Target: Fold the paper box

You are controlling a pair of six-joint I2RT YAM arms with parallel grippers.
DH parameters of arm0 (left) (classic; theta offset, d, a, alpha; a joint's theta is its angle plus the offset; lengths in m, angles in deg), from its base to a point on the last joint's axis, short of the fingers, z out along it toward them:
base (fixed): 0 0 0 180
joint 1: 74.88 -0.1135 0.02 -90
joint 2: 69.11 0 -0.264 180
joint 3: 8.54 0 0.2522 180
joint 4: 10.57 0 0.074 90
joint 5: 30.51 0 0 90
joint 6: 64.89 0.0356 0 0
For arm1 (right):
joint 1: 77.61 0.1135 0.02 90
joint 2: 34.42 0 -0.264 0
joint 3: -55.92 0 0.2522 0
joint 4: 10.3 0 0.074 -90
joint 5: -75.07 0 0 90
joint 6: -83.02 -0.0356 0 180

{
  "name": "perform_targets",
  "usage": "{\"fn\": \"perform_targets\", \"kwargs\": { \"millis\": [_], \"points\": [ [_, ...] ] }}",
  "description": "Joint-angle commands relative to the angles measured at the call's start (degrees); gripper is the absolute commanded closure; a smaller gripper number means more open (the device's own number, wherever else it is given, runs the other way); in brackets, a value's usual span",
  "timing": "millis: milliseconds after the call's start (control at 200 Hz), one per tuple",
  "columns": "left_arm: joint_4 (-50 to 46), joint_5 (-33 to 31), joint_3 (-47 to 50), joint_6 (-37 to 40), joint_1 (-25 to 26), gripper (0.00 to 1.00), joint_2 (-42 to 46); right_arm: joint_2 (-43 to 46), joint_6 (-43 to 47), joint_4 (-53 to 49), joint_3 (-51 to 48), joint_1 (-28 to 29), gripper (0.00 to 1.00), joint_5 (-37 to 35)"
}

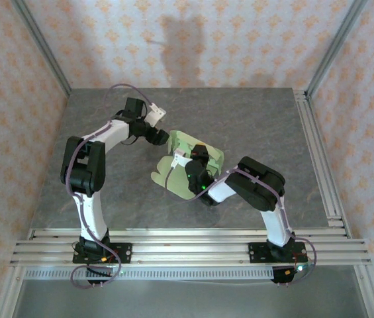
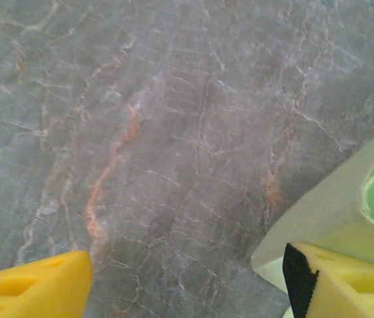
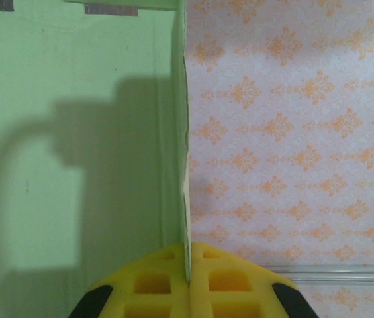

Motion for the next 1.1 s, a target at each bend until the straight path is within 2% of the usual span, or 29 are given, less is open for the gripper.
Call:
{"fn": "perform_targets", "kwargs": {
  "millis": [0, 105, 405, 561, 806, 856, 1006, 1096],
  "points": [
    [-3.87, 1.72, 0.95, 3.31, 1.04, 0.23, 2.99, 1.08, -2.14, -0.91, 0.11, 0.26, 1.0, -1.31],
    [-4.95, 2.01, 1.27, 4.93, 1.73, 0.24, 3.47, 1.57, -3.25, -2.2, 0.11, 0.23, 1.0, -1.04],
    [-9.52, 4.74, 0.08, 9.32, 2.52, 0.36, 3.46, 3.65, -7.85, -7.48, 0.09, 0.23, 1.0, 1.0],
    [-12.72, 5.89, -1.11, 11.36, 3.06, 0.47, 3.14, 4.54, -9.62, -10.51, 0.62, 0.24, 1.0, 1.71],
    [-18.92, 12.06, -4.24, 14.28, 3.35, 0.51, 2.47, 3.71, -9.12, -10.47, 1.21, 0.27, 1.0, 1.79],
    [-19.14, 13.48, -4.56, 14.35, 3.39, 0.55, 2.2, 3.63, -9.17, -10.51, 1.33, 0.21, 1.0, 1.81],
    [-20.5, 13.85, -5.73, 14.46, 3.46, 0.56, 1.47, 3.45, -9.0, -10.17, 1.43, 0.22, 1.0, 1.68],
    [-19.79, 12.86, -5.93, 13.16, 3.46, 0.53, 1.21, 3.58, -8.83, -10.08, 1.34, 0.2, 1.0, 1.67]
  ]
}}
